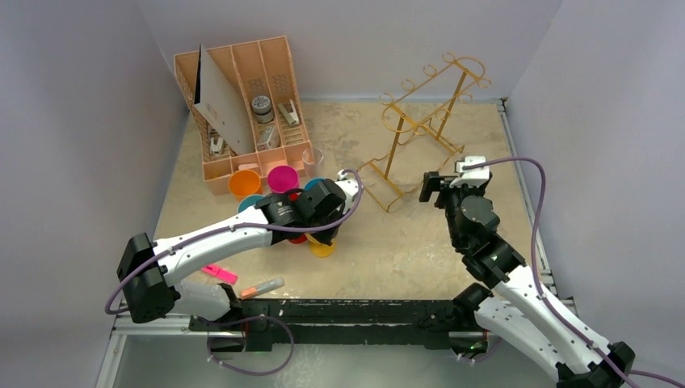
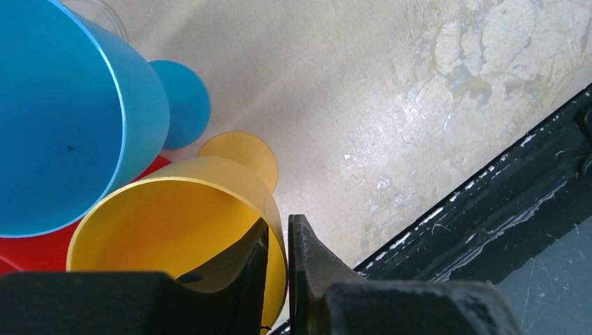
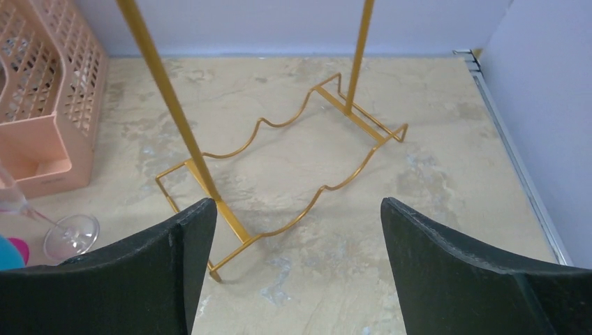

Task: Take the wine glass off the wine glass rack
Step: Place the wine glass at the center of the board.

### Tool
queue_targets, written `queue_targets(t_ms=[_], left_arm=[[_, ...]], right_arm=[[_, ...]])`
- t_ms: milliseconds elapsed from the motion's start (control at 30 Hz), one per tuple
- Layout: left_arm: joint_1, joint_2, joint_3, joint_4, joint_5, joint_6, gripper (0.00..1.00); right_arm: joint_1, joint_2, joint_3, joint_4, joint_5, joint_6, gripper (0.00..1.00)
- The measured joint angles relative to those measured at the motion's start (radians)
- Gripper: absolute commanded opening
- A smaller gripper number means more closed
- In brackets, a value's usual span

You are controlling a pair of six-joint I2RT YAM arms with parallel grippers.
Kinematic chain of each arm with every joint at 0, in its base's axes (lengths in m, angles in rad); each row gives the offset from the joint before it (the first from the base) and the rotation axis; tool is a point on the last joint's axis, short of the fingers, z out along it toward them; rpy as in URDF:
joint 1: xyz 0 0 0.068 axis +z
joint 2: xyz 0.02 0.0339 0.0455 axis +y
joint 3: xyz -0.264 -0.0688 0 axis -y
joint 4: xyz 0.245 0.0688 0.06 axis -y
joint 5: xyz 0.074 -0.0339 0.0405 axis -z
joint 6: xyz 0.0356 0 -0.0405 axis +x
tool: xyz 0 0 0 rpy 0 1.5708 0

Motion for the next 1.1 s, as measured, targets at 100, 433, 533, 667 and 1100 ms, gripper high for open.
queue_targets(t_ms=[100, 433, 533, 667, 1100], left_arm=[[0.000, 0.000, 0.000, -0.004, 0.019, 0.001, 0.13], [0.000, 0.007, 0.012, -0.056, 0.098, 0.018, 0.10], [0.000, 0.007, 0.018, -0.069, 0.115, 0.019, 0.15], [0.000, 0.006, 0.033, -0.081, 0.132, 0.021, 0.32], [0.000, -0.094, 0.123, -0.109, 0.174, 0.026, 0.74]], right_arm=[[0.000, 0.006, 0.023, -0.042, 0.042, 0.043, 0.89], [0.000, 0.006, 0.024, -0.108, 0.106, 0.093, 0.90], [0.000, 0.004, 0.024, -0.116, 0.114, 0.097, 0.91], [0.000, 0.003, 0.026, -0.130, 0.123, 0.107, 0.92], [-0.109, 0.085, 0.159, -0.378, 0.102, 0.363, 0.99]])
